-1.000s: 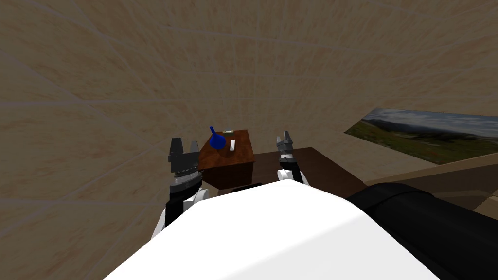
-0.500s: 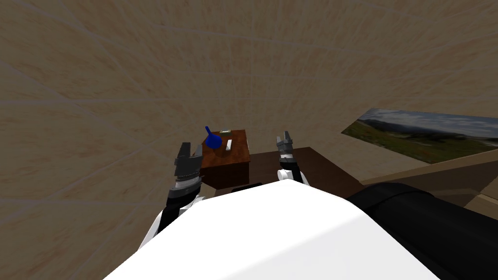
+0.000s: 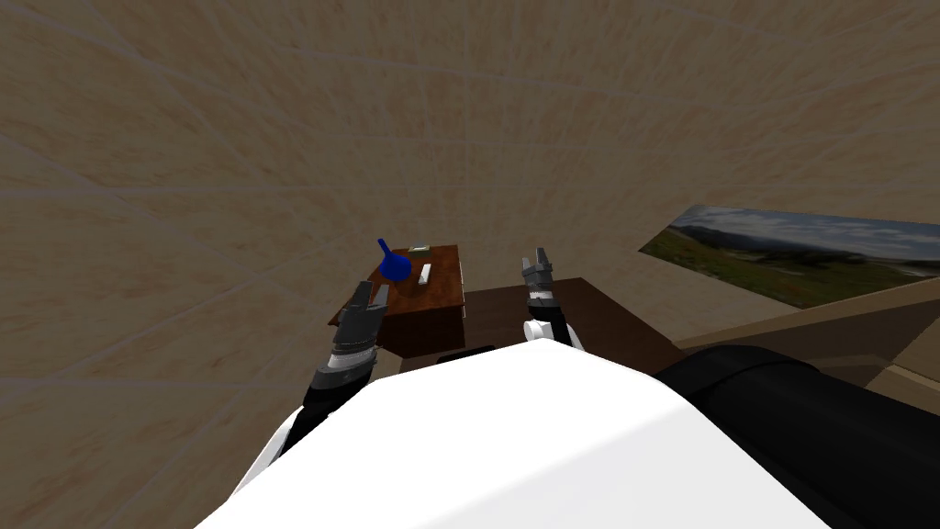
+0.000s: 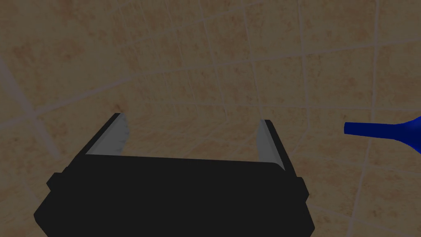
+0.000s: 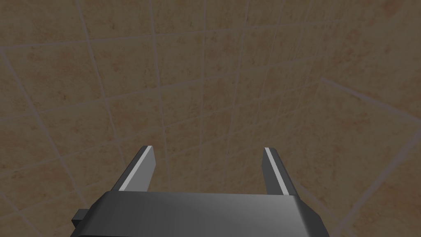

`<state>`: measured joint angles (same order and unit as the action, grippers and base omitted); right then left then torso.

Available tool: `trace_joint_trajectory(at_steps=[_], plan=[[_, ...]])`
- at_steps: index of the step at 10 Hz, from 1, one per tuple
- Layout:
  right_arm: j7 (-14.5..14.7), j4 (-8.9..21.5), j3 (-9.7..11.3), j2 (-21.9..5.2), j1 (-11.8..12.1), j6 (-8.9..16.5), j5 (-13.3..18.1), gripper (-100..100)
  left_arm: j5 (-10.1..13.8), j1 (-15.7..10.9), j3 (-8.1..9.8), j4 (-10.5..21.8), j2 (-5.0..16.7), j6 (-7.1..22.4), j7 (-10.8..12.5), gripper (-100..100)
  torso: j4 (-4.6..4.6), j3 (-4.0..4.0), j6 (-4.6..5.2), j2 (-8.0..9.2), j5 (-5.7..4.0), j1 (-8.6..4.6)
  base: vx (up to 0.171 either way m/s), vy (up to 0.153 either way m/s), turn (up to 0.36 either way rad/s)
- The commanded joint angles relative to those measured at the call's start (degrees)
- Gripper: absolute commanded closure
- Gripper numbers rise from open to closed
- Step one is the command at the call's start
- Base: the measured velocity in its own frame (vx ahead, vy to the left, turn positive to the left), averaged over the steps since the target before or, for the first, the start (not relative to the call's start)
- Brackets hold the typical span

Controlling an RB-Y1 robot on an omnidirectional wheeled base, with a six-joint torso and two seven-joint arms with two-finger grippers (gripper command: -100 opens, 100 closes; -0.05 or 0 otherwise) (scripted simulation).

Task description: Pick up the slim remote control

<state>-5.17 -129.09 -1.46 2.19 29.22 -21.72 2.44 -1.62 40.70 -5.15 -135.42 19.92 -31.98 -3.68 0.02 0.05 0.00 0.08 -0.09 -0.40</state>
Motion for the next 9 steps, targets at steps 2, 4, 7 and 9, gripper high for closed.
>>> trace_joint_trajectory(at_steps=[2,4,7,9], plan=[[0.0,0.0,0.0,0.0,0.0,0.0,0.0,0,0.0,3.3,-0.26,0.6,4.0,-0.4,0.3,-100,0.0,-0.01,0.0,-0.02,-0.01,0.02,-0.007,-0.111,-0.003],[0.0,0.0,0.0,0.0,0.0,0.0,0.0,0,0.2,5.7,-0.11,1.3,6.9,-0.6,0.5,-100,0.0,-0.02,0.0,-0.04,-0.01,-0.01,-0.014,-0.12,-0.003],[0.0,0.0,0.0,0.0,0.0,0.0,0.0,0,0.4,8.3,0.15,2.1,10.9,-0.8,0.7,-100,-0.02,-0.06,0.0,-0.11,-0.01,-0.06,0.01,-0.114,0.0],[0.0,0.0,0.0,0.0,0.0,0.0,0.0,0,0.6,11.0,0.51,3.0,14.1,-1.0,0.8,-100,-0.01,-0.03,0.0,-0.06,-0.03,-0.09,-0.008,-0.131,-0.002]])
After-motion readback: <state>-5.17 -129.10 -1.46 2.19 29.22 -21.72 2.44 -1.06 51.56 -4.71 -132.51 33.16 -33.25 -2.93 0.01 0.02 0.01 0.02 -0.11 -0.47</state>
